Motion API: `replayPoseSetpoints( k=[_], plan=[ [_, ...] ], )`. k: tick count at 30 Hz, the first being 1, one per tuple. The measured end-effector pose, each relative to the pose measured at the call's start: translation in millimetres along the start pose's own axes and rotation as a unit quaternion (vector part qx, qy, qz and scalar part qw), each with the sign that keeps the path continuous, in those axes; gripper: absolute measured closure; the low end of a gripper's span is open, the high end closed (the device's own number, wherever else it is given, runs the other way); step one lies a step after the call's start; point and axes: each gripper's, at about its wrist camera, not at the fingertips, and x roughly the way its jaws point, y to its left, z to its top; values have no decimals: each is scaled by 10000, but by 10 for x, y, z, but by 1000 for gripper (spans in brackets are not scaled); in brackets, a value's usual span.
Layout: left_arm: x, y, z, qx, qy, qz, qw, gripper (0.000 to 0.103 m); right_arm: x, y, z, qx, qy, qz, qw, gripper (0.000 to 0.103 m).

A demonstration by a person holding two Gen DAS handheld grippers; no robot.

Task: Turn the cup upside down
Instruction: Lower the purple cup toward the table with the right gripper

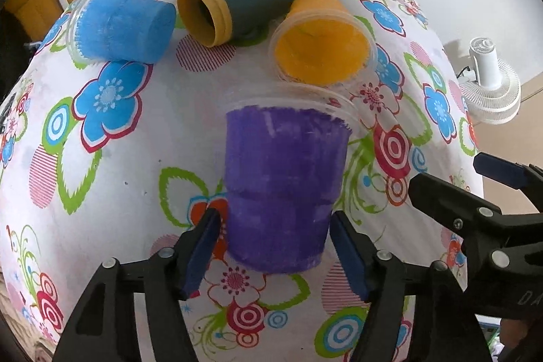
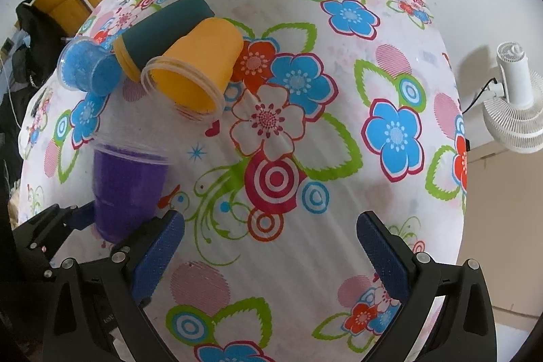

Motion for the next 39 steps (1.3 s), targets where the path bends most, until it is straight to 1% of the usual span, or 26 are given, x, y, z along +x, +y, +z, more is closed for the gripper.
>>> replayPoseSetpoints(
  k=[4, 7, 10, 15, 17, 20, 22, 24, 29, 31, 35, 39],
  plan=[
    [-178, 0, -42, 54, -59, 0, 10000, 25, -129, 17, -53, 49, -100, 101, 9999, 0],
    [-339, 14, -56, 215, -94, 67, 9997, 21, -269, 29, -91, 162, -213, 197, 9994, 0],
    [-471, 47, -57, 407, -85, 37, 9991, 19, -421, 66, -144, 305, -343, 267, 9986, 0],
    [-580, 105, -26, 923, -59, 95, 9957, 18, -567, 165, -251, 535, -651, 249, 9961, 0],
    [-599, 133, -24, 1124, -4, 98, 9936, 18, -568, 186, -314, 749, -838, 171, 9935, 0],
    [-620, 141, -22, 1397, -9, 134, 9901, 18, -510, 155, -414, 1079, -1000, 193, 9889, 0],
    [-625, 148, -22, 1601, -2, 131, 9870, 18, -480, 151, -476, 1244, -1087, 159, 9861, 1],
    [-613, 153, -36, 1818, 19, 134, 9832, 18, -488, 161, -549, 1448, -1276, 80, 9812, 1],
    [-540, 209, -74, 2382, 148, 111, 9710, 18, -531, 244, -703, 1836, -1746, -133, 9673, 0],
    [-512, 225, -89, 2592, 207, 43, 9656, 18, -526, 282, -747, 1925, -1802, -217, 9644, 0],
    [-464, 281, -116, 3067, 273, -8, 9514, 17, -496, 414, -845, 2174, -1921, -293, 9565, 1],
    [-429, 370, -97, 3294, 347, -122, 9435, 16, -469, 571, -910, 2217, -2024, -480, 9527, 1]
  ],
)
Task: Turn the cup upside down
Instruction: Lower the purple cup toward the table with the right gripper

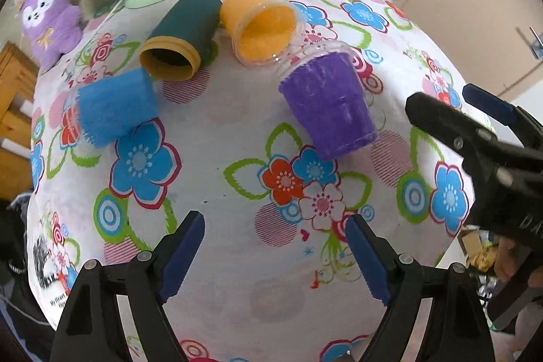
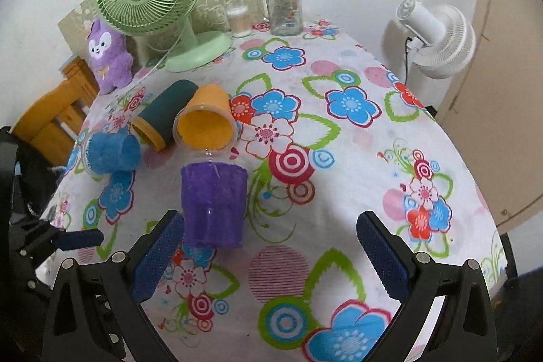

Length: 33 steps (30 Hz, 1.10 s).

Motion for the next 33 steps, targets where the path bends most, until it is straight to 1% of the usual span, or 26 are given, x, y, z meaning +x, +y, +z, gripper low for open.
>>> replayPoseSetpoints(
  k=[4, 9, 13, 18, 22, 28, 33],
  plan=[
    [20, 41, -30, 300, -9, 65, 9995, 16, 1, 127, -139, 32, -131, -68, 9999, 2],
    [55, 117, -92, 449, -14, 45, 9990, 15, 45, 238, -268, 113, -301, -28, 9995, 6],
    [112, 183, -146, 350, -62, 16, 9994, 15, 123, 321, -386, 112, -450, -74, 9989, 9],
    [184, 222, -193, 289, -216, -57, 9993, 15, 192, 376, -527, 48, -785, -210, 9967, 11],
    [264, 255, -216, 243, -289, -110, 9992, 15, 275, 382, -604, 31, -1019, -282, 9944, 16],
    [314, 297, -266, 158, -335, -166, 9992, 15, 378, 383, -652, 77, -1100, -291, 9935, 19],
    [356, 327, -308, 166, -400, -86, 9990, 15, 424, 425, -683, 2, -1103, -295, 9935, 23]
  ],
)
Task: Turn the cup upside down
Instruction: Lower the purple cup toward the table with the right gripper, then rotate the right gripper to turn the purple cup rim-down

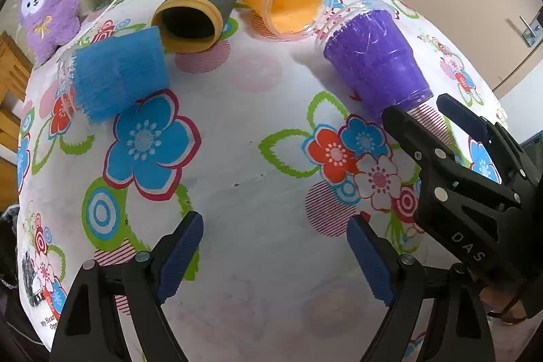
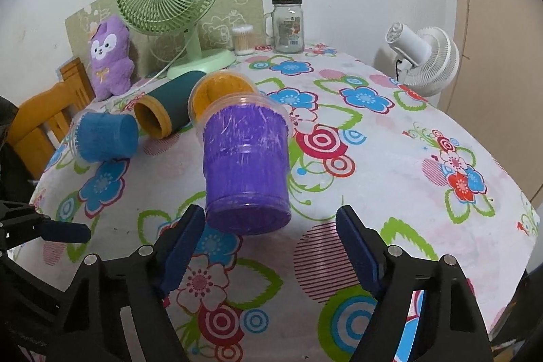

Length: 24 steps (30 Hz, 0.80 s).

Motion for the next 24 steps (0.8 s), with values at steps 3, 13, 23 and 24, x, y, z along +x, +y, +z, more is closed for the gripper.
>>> replayPoseSetpoints(
  k=[3, 13, 23, 24],
  plan=[
    [7, 7, -33, -3, -7, -15, 10000, 15, 8, 33, 9, -80, 15, 19, 10000, 26],
    [-9, 39, -104, -37, 12, -68, 10000, 15, 102, 142, 14, -343, 270, -17, 9990, 31],
    [-5, 49, -107, -72, 30, -96, 9999, 15, 109, 148, 6, -338, 307, 36, 9989, 46],
    [-4, 51, -106, -78, 31, -98, 9999, 15, 90, 145, 9, -328, 266, 39, 9991, 46]
  ],
)
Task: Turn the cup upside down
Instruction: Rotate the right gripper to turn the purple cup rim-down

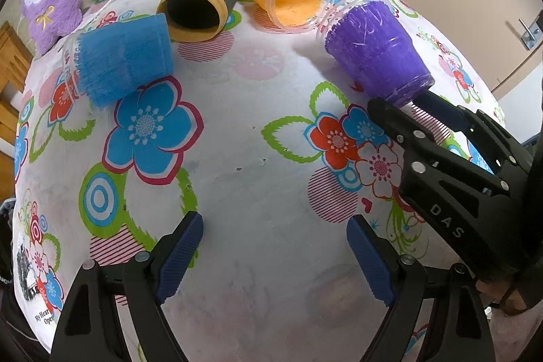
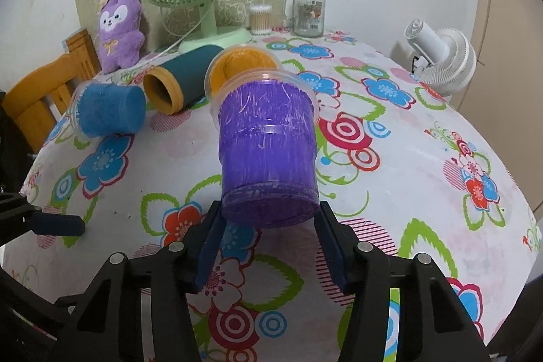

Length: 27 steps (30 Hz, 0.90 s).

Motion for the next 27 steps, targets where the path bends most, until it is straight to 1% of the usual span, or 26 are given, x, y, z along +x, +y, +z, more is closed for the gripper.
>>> replayPoseSetpoints(
  k=[9, 15, 21, 27],
  plan=[
    [-1, -38, 48, -32, 81, -24, 10000, 15, -103, -14, 33, -77, -38, 96, 9999, 47],
    [24, -82, 62, -67, 126, 0, 9999, 15, -70, -112, 10, 49, 62, 131, 9999, 47],
    [21, -134, 82, -40, 237, -34, 9997, 15, -216, -182, 62, 131, -146, 75, 9998, 48],
    [6, -189, 104, -38, 299, -75, 9995, 15, -265, -213, 82, 139, -122, 65, 9998, 48]
  ],
)
